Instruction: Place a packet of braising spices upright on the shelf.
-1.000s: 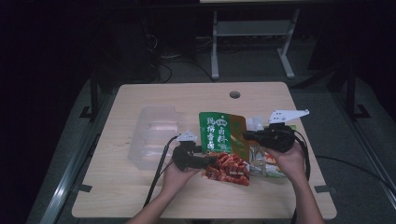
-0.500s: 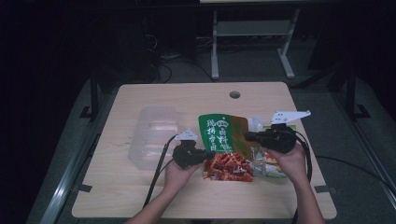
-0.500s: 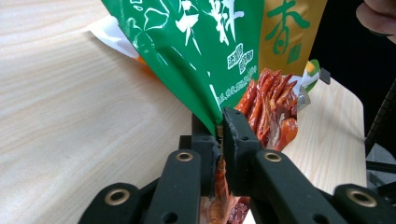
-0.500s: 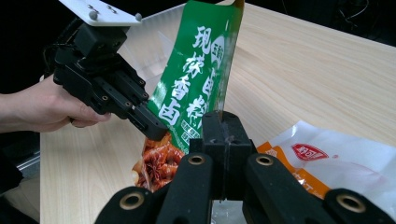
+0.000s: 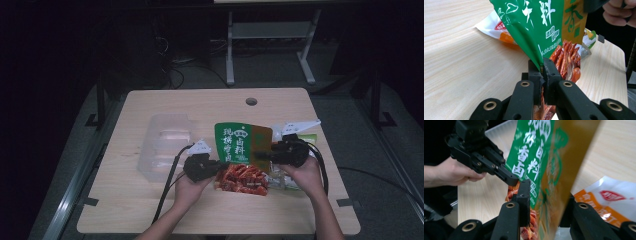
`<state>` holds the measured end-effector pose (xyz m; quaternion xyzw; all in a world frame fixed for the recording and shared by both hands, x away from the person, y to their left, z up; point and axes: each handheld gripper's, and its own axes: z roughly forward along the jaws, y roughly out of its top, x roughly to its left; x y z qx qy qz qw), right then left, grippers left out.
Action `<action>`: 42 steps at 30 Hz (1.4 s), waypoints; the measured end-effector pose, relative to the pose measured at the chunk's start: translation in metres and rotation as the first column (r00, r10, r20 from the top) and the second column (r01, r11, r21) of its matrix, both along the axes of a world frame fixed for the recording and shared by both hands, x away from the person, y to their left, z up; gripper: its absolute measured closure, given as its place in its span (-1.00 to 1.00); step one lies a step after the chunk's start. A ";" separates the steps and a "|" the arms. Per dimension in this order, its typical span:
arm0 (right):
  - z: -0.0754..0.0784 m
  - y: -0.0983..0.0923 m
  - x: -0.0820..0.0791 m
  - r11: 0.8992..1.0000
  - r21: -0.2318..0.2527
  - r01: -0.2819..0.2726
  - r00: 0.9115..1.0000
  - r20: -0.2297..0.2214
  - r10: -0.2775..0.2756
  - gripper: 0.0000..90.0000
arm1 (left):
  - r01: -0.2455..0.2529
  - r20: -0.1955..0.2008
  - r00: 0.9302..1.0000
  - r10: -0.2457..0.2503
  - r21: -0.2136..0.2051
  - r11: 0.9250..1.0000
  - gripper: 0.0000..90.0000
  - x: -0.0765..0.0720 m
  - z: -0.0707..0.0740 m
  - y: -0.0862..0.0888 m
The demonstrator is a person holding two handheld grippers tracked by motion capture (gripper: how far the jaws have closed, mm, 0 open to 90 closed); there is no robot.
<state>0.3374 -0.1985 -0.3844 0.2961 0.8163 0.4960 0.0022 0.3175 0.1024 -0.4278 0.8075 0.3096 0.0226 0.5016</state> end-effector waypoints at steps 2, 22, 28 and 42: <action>-0.003 0.005 0.001 1.000 -0.013 -0.003 1.000 -0.007 0.003 0.52 | 0.004 0.011 1.000 -0.004 0.007 1.000 0.93 -0.002 0.001 0.000; 0.007 0.017 -0.012 0.998 -0.002 -0.065 0.997 0.034 0.065 0.99 | -0.005 0.077 0.997 -0.002 0.086 0.996 0.35 -0.023 0.009 0.010; 0.021 0.018 -0.021 0.998 -0.024 -0.059 0.995 0.075 0.060 0.99 | -0.009 0.106 0.994 -0.002 0.102 0.995 0.20 -0.029 0.015 0.016; 0.031 0.011 -0.022 1.000 0.012 0.000 0.994 0.106 -0.001 0.99 | 0.023 0.122 0.992 -0.038 0.116 0.993 -0.02 -0.042 0.007 0.023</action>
